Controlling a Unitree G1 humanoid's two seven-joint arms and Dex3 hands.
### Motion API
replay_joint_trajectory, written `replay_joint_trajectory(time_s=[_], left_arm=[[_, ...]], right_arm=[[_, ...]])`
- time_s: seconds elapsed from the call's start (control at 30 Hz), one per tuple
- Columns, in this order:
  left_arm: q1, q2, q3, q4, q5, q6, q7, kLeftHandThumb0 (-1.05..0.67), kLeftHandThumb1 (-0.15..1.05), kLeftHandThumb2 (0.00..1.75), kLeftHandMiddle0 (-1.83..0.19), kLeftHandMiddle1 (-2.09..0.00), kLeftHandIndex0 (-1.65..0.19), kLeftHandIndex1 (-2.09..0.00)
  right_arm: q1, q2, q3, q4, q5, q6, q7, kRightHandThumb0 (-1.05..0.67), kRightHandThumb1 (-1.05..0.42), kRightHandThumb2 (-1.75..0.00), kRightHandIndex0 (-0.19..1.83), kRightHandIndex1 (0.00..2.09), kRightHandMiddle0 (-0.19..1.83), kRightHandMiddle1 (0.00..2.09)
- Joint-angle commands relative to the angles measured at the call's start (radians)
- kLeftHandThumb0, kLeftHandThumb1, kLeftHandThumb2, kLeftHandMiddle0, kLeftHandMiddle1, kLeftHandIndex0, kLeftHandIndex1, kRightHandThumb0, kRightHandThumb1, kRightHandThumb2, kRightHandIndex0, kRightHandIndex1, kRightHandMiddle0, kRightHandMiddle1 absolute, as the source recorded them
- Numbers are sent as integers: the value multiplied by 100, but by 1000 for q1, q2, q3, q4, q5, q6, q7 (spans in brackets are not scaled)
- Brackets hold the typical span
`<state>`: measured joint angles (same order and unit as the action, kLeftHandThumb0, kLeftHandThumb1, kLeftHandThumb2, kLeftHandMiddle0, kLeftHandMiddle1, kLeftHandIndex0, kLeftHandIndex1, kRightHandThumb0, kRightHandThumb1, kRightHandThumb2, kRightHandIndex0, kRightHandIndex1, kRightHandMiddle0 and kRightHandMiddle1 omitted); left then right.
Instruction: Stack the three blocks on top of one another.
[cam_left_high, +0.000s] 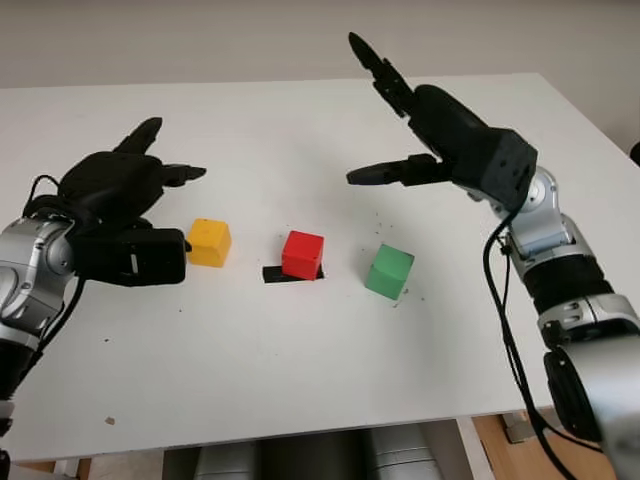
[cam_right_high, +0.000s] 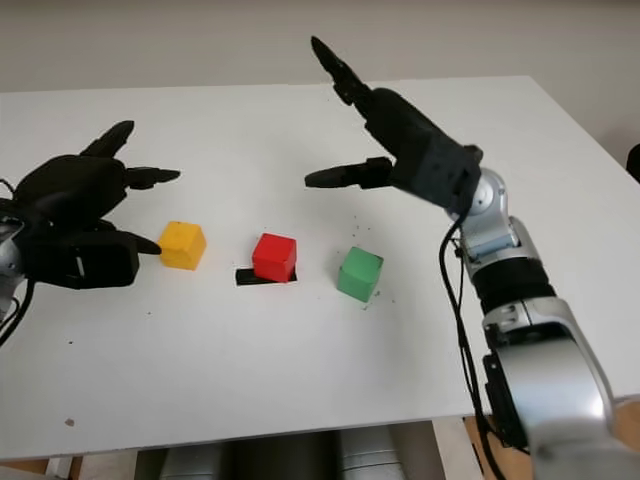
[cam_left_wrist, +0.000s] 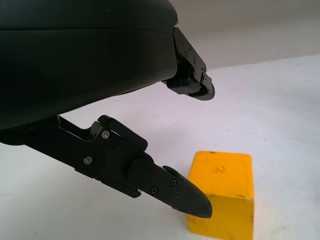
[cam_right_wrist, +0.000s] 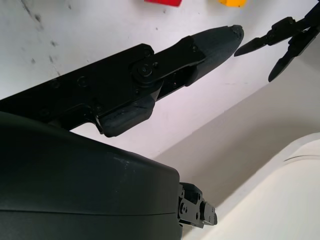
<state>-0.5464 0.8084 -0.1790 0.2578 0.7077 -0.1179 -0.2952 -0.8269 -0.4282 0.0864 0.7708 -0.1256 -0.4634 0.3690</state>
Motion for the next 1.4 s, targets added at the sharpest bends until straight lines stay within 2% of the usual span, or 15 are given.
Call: replay_joint_trajectory(time_s=[0.0,0.2,0.33,0.4,1.0,1.13,1.37], left_arm=[[-28,1,-11,9,0,-10,-8,-73,84,6,19,0,-34,-4],[-32,13,-11,-21,-23,14,-114,-74,86,6,19,0,-32,-4],[-31,27,-4,-81,-44,68,-233,-73,84,5,19,0,-32,-4],[-24,33,-1,-107,-37,83,-251,-73,83,5,19,0,-32,-4],[43,2,-39,-77,118,15,48,-64,88,6,19,-2,-51,-13],[45,5,-47,-63,142,4,79,-63,89,6,19,-4,-53,-15],[44,0,-45,-52,130,3,68,-65,89,5,19,-3,-52,-14]], right_arm=[[35,4,-23,-27,24,2,-2,-84,-99,-6,-19,0,-19,0],[81,0,-52,-44,66,-2,23,-79,-100,-6,-19,0,-19,0],[92,4,-66,-58,75,3,22,-76,-99,-5,-19,0,-19,0],[94,8,-64,-64,69,11,14,-77,-99,-5,-19,0,-19,0],[141,32,-68,-121,74,48,-4,-80,-96,-5,-19,0,-19,2],[148,31,-70,-139,83,61,3,-79,-96,-5,-19,0,-19,2],[149,28,-69,-142,76,41,-4,-78,-96,-5,-19,0,-19,3]])
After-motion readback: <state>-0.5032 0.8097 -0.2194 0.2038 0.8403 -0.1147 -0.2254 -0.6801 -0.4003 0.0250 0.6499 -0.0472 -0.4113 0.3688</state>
